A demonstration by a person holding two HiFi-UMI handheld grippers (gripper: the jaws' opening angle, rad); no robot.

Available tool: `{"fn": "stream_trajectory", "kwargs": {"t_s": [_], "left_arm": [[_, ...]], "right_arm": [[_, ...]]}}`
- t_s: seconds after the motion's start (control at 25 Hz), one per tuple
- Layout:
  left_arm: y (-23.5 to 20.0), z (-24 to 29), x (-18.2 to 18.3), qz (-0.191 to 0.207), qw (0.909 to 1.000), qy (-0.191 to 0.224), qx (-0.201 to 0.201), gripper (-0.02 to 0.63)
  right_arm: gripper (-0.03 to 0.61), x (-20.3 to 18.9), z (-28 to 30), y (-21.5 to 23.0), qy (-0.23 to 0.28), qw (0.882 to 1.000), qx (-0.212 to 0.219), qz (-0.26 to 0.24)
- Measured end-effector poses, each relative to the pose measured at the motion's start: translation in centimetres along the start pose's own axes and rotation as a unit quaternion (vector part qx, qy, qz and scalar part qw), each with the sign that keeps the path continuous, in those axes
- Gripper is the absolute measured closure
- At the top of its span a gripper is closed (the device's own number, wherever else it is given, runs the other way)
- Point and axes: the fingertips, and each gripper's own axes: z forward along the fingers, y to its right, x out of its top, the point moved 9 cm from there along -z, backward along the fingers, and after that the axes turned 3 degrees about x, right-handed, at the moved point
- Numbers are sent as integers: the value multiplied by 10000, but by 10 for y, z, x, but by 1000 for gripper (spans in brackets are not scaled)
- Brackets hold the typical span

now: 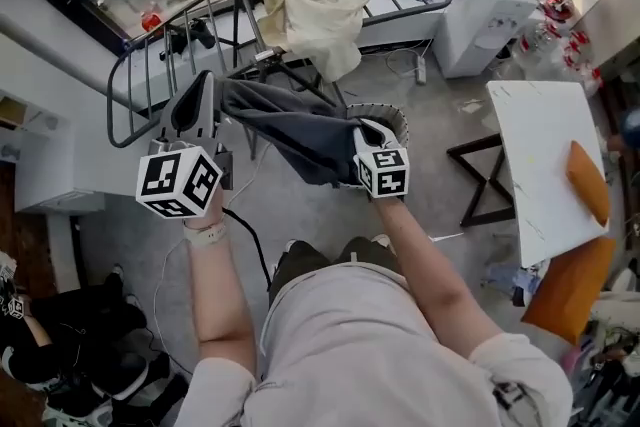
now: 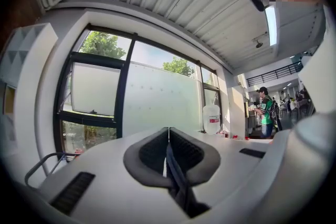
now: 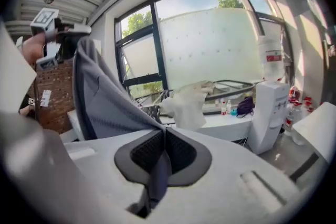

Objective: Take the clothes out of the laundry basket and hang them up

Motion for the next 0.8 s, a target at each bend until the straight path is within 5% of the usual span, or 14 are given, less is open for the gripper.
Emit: {"fn": "stream_trajectory", "kwargs": {"t_s": [0.36, 0.8], "left_arm": [[-145, -95, -21, -84, 9960, 100, 879, 609], [-257, -168, -25, 605, 9794, 178, 1919, 607]], "right_arm": [[566, 117, 11, -92, 1477, 9844, -356, -893], [566, 199, 60, -216, 2167, 9513, 11, -2191]]}}
